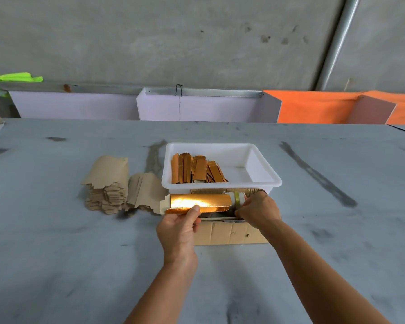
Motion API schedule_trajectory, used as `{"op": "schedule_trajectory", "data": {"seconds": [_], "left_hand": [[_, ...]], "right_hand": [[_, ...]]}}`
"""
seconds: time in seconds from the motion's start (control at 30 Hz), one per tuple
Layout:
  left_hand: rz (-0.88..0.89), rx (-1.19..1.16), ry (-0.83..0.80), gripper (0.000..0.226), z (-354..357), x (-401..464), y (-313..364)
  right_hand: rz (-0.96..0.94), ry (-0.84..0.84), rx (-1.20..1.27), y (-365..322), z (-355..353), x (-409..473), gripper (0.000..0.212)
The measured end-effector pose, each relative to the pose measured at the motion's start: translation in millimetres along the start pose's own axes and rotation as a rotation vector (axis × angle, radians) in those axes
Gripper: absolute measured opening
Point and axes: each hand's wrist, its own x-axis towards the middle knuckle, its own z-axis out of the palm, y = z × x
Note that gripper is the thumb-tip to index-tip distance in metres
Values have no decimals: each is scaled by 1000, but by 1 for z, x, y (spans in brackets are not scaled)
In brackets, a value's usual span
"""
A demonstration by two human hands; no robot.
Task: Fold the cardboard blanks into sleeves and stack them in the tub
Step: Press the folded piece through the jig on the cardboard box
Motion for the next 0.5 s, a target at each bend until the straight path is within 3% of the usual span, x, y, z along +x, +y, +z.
{"op": "schedule_trajectory", "data": {"seconds": [0.5], "left_hand": [[-59,-57,5,9,8,-12,-14]], "right_hand": [[53,-147,76,-17,-23,6,22]]}}
